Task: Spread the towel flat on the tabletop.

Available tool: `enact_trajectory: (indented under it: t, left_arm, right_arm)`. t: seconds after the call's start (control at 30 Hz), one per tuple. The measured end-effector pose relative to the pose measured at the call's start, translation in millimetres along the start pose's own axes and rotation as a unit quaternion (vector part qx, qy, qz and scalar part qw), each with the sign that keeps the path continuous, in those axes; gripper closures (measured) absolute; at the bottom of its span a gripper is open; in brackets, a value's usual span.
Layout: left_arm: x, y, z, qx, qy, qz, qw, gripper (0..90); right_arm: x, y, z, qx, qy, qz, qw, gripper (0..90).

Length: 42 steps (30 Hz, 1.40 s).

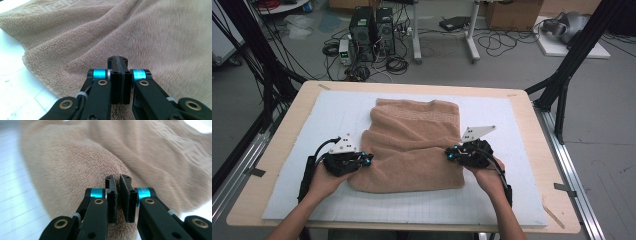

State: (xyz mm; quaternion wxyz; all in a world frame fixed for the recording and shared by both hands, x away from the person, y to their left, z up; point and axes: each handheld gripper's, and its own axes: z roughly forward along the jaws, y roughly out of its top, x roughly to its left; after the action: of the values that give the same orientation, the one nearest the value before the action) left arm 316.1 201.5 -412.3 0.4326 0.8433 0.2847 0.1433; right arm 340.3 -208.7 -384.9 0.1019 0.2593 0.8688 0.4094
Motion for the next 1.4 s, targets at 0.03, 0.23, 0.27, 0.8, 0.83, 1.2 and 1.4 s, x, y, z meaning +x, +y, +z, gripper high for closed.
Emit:
enact_trajectory:
  t: [0.03, 0.23, 0.27, 0.8, 0.83, 1.2, 1.4]
  left_arm:
    - [2.6, -0.8, 0.6, -0.001, 0.001, -0.005, 1.0, 89.2]
    - [5.1, -4.7, -4.4, 0.014, -0.025, -0.016, 0.9995, 67.0]
    - [1.9, -5.3, -6.6, 0.013, -0.026, -0.005, 0.9996, 63.3]
    - [-21.1, -35.9, -1.8, 0.053, -0.072, 0.036, 0.9953, 54.7]
    - [-21.0, -35.9, -0.4, 0.054, -0.071, 0.034, 0.9955, 58.8]
    - [-19.7, -22.7, -16.7, 0.019, -0.047, 0.037, 0.998, 85.6]
    - [-9.4, 9.6, -28.4, -0.029, -0.009, 0.037, 0.9988, 85.9]
  right_arm:
    - [-5.7, -1.7, 3.4, 0.004, 0.001, 0.014, 0.9999, 84.4]
    - [-8.2, -10.5, 22.5, 0.022, 0.021, 0.028, 0.9991, 76.1]
    - [-4.8, -11.5, 21.9, 0.022, 0.021, 0.026, 0.9992, 73.7]
    - [32.5, -35.1, -5.6, -0.003, 0.037, -0.016, 0.9992, 52.1]
    - [33.0, -36.7, -0.2, 0.009, 0.035, -0.016, 0.9992, 51.7]
    - [35.9, -28.5, 4.7, 0.018, 0.035, -0.026, 0.9989, 77.5]
    - [34.1, -9.1, -20.5, -0.007, 0.022, -0.038, 0.999, 79.5]
